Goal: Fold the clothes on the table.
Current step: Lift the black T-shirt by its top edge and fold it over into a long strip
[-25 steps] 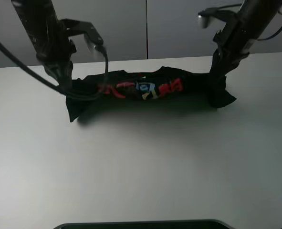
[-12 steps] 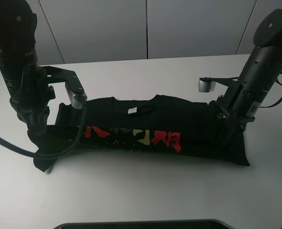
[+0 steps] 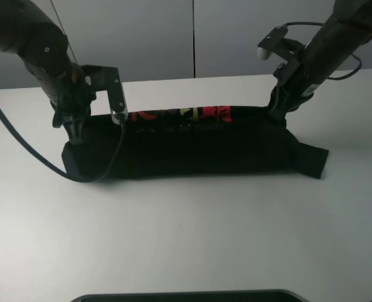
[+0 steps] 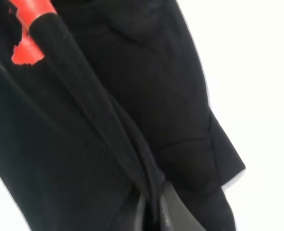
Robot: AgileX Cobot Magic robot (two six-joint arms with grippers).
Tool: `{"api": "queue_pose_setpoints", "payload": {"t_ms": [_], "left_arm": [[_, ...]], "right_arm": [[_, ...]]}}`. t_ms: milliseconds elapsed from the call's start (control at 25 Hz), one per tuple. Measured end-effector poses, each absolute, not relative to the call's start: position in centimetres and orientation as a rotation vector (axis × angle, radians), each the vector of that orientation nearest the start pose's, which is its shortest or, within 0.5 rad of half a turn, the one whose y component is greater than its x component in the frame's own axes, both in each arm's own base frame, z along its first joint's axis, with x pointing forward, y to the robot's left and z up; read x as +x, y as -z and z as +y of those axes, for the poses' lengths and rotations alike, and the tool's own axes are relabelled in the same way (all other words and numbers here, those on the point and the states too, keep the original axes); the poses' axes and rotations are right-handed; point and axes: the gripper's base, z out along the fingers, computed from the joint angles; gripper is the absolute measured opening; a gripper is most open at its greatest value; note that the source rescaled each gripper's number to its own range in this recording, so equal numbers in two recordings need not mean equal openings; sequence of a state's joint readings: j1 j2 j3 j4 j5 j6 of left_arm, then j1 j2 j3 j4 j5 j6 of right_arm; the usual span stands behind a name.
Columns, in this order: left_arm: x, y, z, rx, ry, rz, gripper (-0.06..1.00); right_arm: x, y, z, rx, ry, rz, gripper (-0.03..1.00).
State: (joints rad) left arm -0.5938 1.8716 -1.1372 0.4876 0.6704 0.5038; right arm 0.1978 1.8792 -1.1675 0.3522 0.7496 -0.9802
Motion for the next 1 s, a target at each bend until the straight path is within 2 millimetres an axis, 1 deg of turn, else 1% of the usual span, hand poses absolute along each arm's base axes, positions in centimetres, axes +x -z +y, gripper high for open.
{"api": "queue_pose_setpoints", "payload": {"t_ms": [120, 200, 280, 320, 360, 400, 440, 480, 520, 560, 600, 640, 680, 760, 840, 920, 1000], "left_arm": [[31.8, -13.4, -18.2, 1.938, -0.482, 2.149, 0.0], [32.1, -11.9, -18.4, 1.944, -0.483, 2.158, 0.0], [32.5, -11.0, -18.5, 1.881, -0.483, 2.167, 0.0], [32.7, -10.8, -18.7, 1.848, -0.485, 2.163, 0.0], [32.9, -10.8, -18.8, 1.826, -0.487, 2.151, 0.01], [33.1, -10.9, -18.9, 1.807, -0.487, 2.13, 0.02], [33.2, -11.0, -19.0, 1.806, -0.493, 2.104, 0.06], [33.3, -11.0, -19.1, 1.798, -0.495, 2.096, 0.13], [33.4, -11.1, -19.1, 1.797, -0.497, 2.085, 0.19], [33.5, -11.1, -19.1, 1.797, -0.498, 2.078, 0.31], [33.5, -11.1, -19.2, 1.799, -0.5, 2.073, 0.41], [33.5, -11.1, -19.2, 1.798, -0.499, 2.071, 0.51], [33.5, -11.2, -19.2, 1.798, -0.501, 2.068, 0.64], [33.5, -11.5, -19.1, 1.791, -0.504, 2.064, 0.84], [33.5, -12.5, -19.1, 1.761, -0.51, 2.061, 0.94], [33.4, -13.8, -19.0, 1.697, -0.507, 2.071, 0.96], [33.3, -15.9, -18.8, 1.599, -0.499, 2.085, 0.97]], "right_arm": [[35.5, -14.6, 9.1, -1.278, -0.222, 2.552, 0.01], [35.9, -13.0, 9.2, -1.262, -0.215, 2.569, 0.02], [36.4, -11.3, 9.1, -1.229, -0.196, 2.583, 0.09], [36.6, -10.5, 9.1, -1.222, -0.191, 2.593, 0.16], [36.7, -9.7, 9.1, -1.217, -0.185, 2.601, 0.26], [36.8, -9.1, 9.0, -1.211, -0.178, 2.605, 0.35], [37.0, -8.8, 9.0, -1.202, -0.167, 2.6, 0.47], [37.2, -8.8, 9.0, -1.191, -0.15, 2.587, 0.6], [37.4, -8.8, 9.0, -1.179, -0.136, 2.575, 0.67], [37.5, -8.8, 9.0, -1.174, -0.127, 2.567, 0.73], [37.6, -9.0, 9.0, -1.17, -0.116, 2.555, 0.76], [37.6, -9.2, 8.9, -1.17, -0.111, 2.548, 0.78], [37.7, -9.8, 8.9, -1.169, -0.104, 2.535, 0.78], [37.7, -11.5, 8.9, -1.15, -0.089, 2.505, 0.79], [37.5, -14.4, 8.9, -1.067, -0.085, 2.484, 0.79], [37.0, -17.2, 8.8, -0.94, -0.099, 2.485, 0.79], [36.3, -19.5, 8.7, -0.795, -0.141, 2.511, 0.79]]}}
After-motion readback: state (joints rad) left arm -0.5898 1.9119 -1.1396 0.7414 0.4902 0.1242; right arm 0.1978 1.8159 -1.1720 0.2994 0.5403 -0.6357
